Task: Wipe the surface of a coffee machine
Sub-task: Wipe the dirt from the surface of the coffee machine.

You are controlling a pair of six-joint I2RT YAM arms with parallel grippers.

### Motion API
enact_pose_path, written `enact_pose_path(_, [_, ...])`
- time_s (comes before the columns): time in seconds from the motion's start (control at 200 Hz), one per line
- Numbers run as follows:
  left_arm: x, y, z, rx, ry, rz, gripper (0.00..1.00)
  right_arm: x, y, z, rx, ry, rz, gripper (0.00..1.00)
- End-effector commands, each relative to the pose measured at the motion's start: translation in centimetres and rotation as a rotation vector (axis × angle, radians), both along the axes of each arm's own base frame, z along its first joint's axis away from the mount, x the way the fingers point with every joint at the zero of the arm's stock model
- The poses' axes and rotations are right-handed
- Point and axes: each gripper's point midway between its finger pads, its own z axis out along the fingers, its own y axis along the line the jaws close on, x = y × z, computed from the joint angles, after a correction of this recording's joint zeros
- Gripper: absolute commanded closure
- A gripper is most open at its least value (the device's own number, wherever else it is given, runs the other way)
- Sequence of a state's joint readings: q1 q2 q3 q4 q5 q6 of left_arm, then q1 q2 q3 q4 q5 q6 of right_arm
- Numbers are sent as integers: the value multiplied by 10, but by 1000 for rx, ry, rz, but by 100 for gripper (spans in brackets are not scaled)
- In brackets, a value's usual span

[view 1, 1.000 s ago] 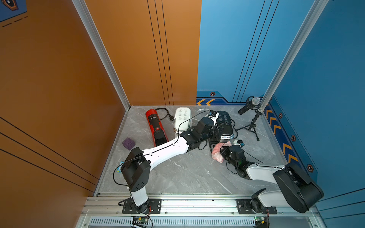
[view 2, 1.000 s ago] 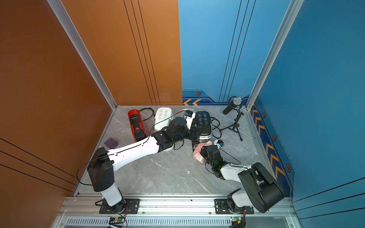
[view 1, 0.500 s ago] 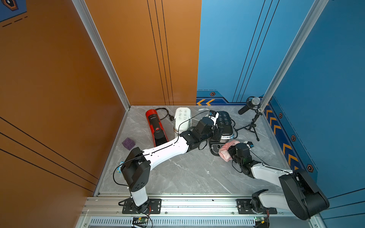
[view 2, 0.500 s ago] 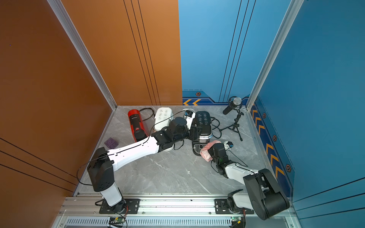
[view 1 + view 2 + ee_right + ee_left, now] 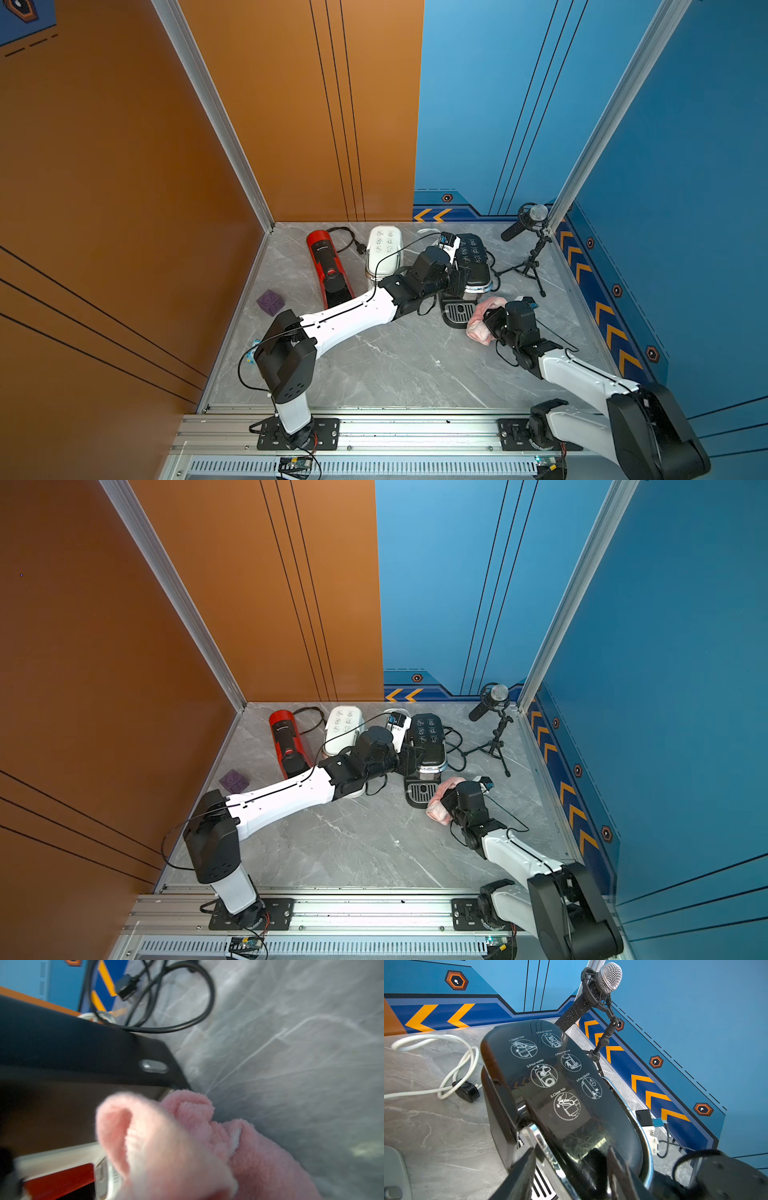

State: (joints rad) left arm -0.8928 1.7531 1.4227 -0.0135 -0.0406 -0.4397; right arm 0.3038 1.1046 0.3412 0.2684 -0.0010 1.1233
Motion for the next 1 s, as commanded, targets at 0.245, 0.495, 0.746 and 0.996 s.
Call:
enact_pose_path(0.245, [-37,41,-149,401,311,-22,45,18,46,38,182,-149,94,100])
enact_pose_path(0.495, [-37,41,-148,400,310,-22,45,15,77,68,151,-326,225,100])
enact_pose_path(0.746, [-38,40,-149,399,314,-24,45,21,112,57,172,-293,345,100])
enact_pose_path(0.996, [-38,41,-147,398,310,-26,45,27,91,-3,82,-137,232,100])
